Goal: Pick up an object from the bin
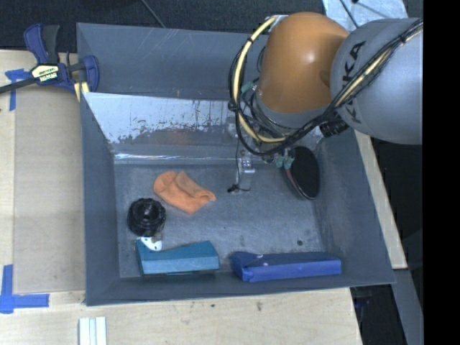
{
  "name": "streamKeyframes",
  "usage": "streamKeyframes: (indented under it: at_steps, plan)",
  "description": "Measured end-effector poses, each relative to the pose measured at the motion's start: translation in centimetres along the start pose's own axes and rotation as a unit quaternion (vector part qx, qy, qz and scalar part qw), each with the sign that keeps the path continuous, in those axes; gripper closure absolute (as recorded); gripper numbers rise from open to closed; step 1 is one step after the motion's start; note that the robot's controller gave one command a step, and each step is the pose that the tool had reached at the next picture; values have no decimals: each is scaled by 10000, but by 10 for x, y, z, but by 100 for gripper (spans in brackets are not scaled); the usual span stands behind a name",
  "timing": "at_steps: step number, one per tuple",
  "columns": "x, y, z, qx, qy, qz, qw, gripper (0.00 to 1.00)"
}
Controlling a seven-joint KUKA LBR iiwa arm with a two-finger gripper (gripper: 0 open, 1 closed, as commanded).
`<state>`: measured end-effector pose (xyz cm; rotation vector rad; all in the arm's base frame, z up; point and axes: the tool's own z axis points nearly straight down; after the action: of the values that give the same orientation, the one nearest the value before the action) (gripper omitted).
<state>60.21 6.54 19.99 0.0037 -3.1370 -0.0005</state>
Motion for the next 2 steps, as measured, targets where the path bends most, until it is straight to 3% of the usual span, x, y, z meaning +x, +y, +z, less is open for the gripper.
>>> streamKeyframes:
  at_steps: [1, 2]
  plan:
    - [-1, 0, -5, -2, -41, 8, 10000, 0]
    - [8, 32, 78, -8, -57, 315, 9995, 0]
